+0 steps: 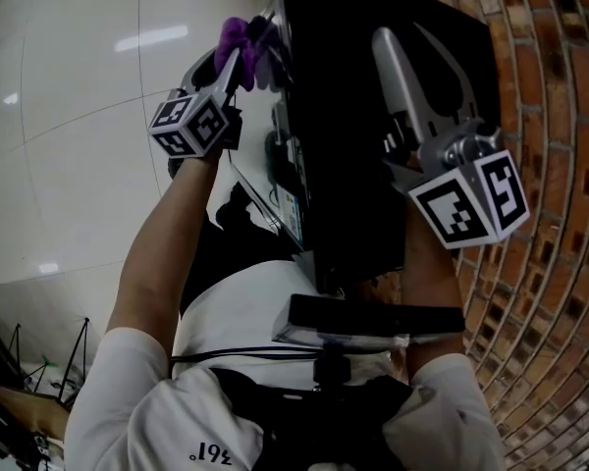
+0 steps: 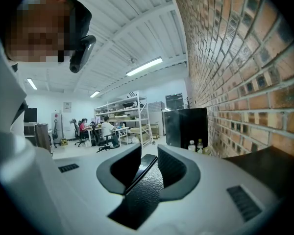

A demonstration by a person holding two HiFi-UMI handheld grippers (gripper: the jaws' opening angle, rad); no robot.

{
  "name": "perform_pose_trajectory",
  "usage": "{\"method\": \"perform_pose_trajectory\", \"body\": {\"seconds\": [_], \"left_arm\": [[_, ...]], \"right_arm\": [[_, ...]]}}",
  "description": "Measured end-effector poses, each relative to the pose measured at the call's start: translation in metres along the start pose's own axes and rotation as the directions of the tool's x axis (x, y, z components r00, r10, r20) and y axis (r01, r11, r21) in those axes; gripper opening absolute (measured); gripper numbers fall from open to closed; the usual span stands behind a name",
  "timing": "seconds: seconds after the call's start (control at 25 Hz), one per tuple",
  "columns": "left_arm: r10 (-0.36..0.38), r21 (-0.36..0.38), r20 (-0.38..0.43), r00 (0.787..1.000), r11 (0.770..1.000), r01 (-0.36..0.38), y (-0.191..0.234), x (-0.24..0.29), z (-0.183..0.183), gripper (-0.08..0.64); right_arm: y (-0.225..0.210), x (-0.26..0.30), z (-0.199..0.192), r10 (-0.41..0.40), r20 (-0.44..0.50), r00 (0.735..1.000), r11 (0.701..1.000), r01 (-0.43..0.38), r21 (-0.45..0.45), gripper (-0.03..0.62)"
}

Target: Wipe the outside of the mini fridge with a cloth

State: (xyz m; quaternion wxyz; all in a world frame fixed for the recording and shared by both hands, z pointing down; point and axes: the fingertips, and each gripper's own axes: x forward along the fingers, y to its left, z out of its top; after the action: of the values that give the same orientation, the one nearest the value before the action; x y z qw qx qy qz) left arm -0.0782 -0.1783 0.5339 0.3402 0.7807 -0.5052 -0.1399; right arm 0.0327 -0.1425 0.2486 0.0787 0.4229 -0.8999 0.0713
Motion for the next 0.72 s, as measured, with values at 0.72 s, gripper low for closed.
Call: {"method": "perform_pose_trajectory", "body": {"seconds": [0.72], "left_arm": [[0.138, 0.017, -0.188, 0.972, 0.99, -0.137, 0.081, 0.012, -0.091, 0.107]], "right_arm": [[0.002, 0.002, 0.002, 0.006, -0.001, 1.0, 1.0, -0.006, 0.004, 0.094]]}}
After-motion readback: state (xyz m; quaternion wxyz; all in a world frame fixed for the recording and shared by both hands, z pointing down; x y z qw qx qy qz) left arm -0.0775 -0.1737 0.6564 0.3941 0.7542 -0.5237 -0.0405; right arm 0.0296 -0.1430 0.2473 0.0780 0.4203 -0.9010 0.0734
